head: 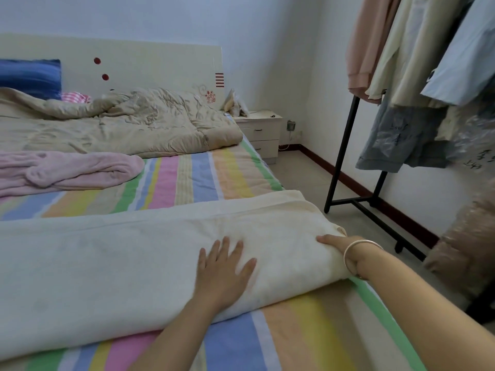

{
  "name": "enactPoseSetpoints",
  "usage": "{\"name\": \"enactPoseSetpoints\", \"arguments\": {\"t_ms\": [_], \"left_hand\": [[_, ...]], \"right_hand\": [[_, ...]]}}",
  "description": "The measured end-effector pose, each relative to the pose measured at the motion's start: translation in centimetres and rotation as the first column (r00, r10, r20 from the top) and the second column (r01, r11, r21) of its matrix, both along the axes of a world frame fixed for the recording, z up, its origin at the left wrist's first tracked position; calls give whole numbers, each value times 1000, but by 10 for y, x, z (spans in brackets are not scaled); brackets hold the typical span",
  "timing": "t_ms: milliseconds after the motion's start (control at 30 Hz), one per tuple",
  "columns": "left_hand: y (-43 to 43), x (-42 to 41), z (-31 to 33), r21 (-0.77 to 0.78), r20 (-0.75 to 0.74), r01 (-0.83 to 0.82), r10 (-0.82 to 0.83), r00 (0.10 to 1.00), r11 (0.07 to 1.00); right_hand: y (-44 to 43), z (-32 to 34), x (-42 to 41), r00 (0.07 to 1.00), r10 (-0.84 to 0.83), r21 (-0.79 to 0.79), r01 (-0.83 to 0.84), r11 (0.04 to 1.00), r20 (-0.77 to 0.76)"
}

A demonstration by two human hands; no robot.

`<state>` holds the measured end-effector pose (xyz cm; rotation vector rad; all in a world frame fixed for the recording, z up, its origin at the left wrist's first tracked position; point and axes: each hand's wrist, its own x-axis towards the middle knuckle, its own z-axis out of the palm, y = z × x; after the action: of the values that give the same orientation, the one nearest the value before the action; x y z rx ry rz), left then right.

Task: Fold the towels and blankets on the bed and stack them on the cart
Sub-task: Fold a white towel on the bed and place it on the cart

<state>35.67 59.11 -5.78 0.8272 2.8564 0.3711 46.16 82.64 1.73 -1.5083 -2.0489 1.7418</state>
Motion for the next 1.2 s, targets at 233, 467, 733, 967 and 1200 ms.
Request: {"name": "enactPoseSetpoints", "arguments": {"t_ms": [233, 467, 733, 967, 1200], "left_hand": [[-60, -1, 59, 726, 526, -432, -27, 850, 536], [-195, -14, 74, 684, 676, -662, 76, 733, 307], [-288, -24, 42, 577, 815, -814, -103, 570, 61], [-266, -37, 55, 631, 763, -744, -2, 647, 220], [-223, -75, 63, 511, 695, -771, 345, 631, 380]], "right_hand": [[-76, 89, -50, 981, 189, 533, -180, 827, 39], [-257, 110, -105, 851, 457, 810, -448, 378, 257], [-359, 26, -113, 635, 626, 718, -676, 166, 453], [-282, 24, -124, 768, 633, 858, -386, 338, 96], [-223, -13, -123, 690, 544, 651, -693, 308, 477]]}}
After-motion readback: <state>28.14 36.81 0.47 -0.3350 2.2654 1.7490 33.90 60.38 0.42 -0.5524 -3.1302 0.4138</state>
